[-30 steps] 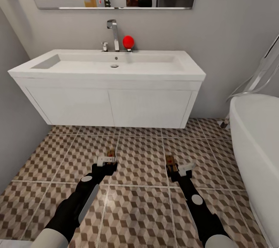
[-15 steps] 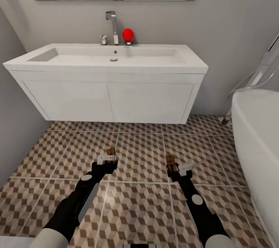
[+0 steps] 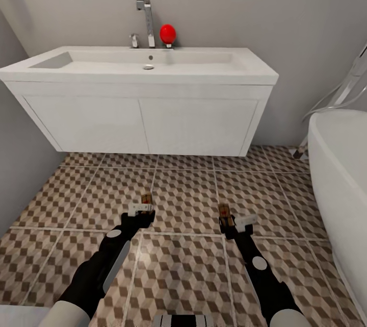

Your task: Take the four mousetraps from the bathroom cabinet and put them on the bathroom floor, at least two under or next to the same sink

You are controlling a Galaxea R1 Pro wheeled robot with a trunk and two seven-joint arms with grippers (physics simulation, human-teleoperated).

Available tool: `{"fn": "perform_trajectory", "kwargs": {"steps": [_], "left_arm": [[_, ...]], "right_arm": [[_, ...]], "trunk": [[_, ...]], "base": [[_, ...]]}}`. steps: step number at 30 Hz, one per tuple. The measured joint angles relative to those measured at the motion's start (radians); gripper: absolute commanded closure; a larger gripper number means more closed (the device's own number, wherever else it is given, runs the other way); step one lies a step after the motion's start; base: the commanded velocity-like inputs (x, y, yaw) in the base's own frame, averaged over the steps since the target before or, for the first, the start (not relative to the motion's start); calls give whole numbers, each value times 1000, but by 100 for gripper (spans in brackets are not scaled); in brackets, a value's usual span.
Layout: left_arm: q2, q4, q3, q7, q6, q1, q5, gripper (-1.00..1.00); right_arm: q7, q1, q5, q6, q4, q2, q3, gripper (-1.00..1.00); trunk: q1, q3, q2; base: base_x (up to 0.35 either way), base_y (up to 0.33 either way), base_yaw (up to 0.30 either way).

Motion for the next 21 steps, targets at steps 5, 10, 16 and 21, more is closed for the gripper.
{"fn": "perform_trajectory", "kwargs": {"steps": [5, 10, 16, 21], "left_arm": [[-1, -3, -6, 0, 0, 0, 0, 100], [-1, -5, -10, 1, 0, 0, 0, 100], [-1, -5, -11, 1, 0, 0, 0, 100], [-1, -5, -11, 1, 0, 0, 0, 100]], "right_arm": [[0, 0, 0, -1, 0, 0, 0, 100], [0, 0, 0, -1, 0, 0, 0, 100], [0, 0, 0, -1, 0, 0, 0, 100], [-1, 0, 0, -1, 0, -1, 0, 100]], "trunk": [[19, -24, -35], [38, -47, -70], [61, -76, -112], [71, -102, -127]], "base": [[0, 0, 0], [0, 0, 0], [0, 0, 0], [0, 0, 0]]}}
